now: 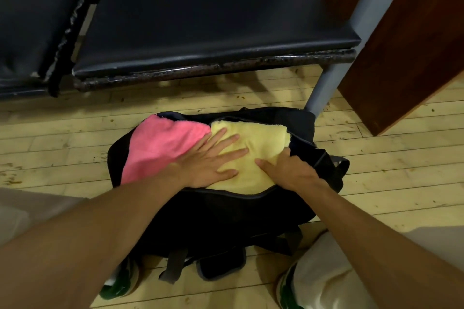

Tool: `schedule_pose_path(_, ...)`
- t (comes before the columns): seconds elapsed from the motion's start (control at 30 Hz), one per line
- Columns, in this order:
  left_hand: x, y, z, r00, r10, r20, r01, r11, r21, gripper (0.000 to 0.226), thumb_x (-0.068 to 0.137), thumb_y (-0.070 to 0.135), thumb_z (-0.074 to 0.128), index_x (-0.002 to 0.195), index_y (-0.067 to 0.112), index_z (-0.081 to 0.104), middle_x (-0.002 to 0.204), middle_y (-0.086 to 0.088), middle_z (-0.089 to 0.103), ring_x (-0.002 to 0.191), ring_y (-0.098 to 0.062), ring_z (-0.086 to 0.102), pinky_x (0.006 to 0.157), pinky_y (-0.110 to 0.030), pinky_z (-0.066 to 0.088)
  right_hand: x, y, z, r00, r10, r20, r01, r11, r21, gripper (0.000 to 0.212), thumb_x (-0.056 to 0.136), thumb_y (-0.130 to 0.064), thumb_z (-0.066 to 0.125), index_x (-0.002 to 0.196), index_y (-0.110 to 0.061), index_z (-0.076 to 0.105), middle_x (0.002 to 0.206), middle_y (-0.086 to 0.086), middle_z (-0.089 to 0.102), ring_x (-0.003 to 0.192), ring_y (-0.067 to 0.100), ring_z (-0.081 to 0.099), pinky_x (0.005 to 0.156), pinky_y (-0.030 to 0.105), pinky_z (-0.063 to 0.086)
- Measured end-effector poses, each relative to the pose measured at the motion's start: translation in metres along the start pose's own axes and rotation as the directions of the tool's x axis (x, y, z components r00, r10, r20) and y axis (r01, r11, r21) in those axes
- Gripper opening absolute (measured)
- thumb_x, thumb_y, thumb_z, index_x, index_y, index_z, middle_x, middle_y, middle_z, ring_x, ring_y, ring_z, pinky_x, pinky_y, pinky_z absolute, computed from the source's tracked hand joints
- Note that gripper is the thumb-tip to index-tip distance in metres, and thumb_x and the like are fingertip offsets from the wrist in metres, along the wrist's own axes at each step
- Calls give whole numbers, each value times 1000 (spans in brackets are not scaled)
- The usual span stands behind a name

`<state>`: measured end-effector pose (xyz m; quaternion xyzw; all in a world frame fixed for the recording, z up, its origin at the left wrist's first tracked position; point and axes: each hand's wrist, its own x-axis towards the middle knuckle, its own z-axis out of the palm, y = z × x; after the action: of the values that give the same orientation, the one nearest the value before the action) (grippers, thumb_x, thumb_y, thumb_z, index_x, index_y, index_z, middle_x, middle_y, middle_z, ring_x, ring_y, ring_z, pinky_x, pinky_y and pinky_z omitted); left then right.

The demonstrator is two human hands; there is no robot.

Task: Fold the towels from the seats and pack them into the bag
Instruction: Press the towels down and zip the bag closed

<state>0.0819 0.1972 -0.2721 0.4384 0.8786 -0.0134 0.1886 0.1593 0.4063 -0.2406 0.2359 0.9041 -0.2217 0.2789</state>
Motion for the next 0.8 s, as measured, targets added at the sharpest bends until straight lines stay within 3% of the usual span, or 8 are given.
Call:
schedule_pose_path(0.07,0,-2,-1,1000,-5,-4,5,1000,11,63,83,71,2,141,54,-16,155,14,-28,139,-15,-35,116,-41,-17,-8,-9,-10,973,-100,-209,42,963,-266,78,90,-66,45,137,-3,39,133,14,51,121,32,51,94,40,43)
schedule_pose_path(0.13,0,0,-2,1000,15,-4,-15,1000,3,65,81,71,1,141,53,-15,155,14,-27,139,-15,-35,116,-42,-17,-13,-14,-18,869,-361,-339,191,875,-444,72,89,-60,54,136,-8,39,134,11,46,124,29,46,100,40,39)
schedule_pose_path(0.23,-8,-1,-6,997,62,-54,-67,992,-110,65,87,67,14,147,48,-1,156,17,-20,141,-9,-31,115,-35,-18,-13,-16,-21,816,-546,-193,443,803,-398,85,80,-53,69,147,-29,23,143,2,28,131,25,34,103,43,38)
schedule_pose_path(0.33,-25,-14,-10,987,69,-142,-91,984,-152,60,91,62,22,149,46,11,157,20,-13,143,-5,-25,116,-35,-19,-4,-10,-21,903,-403,-150,367,904,-221,91,76,-53,74,148,-41,21,146,1,18,137,27,27,99,48,43)
schedule_pose_path(0.43,-38,-20,-2,997,32,-66,-37,996,-79,56,92,62,12,146,52,2,153,25,-23,140,-6,-30,112,-38,-25,5,-5,-16,953,-286,-95,264,944,-196,89,77,-60,69,150,-37,24,151,2,12,144,27,16,109,49,35)
schedule_pose_path(0.67,-27,-14,4,999,45,20,-43,994,-102,54,93,62,10,144,55,-2,152,27,-24,142,-10,-28,112,-43,-23,10,12,-3,985,-166,-46,158,977,-142,94,77,-71,60,152,-33,19,149,5,11,138,35,22,111,53,32)
schedule_pose_path(0.73,-27,-10,-11,997,43,68,-34,991,-131,51,97,57,21,146,53,6,155,26,-17,144,-10,-21,114,-42,-20,10,17,-4,987,-157,-15,155,982,-111,93,78,-72,57,153,-35,17,152,4,8,140,35,21,112,51,30)
schedule_pose_path(0.8,-24,-8,-30,998,51,27,-47,992,-114,45,100,49,31,144,49,27,157,22,7,144,-10,-4,115,-42,-10,9,20,-11,984,-177,4,177,983,-51,85,82,-66,58,153,-35,21,151,4,11,140,33,22,115,45,27)
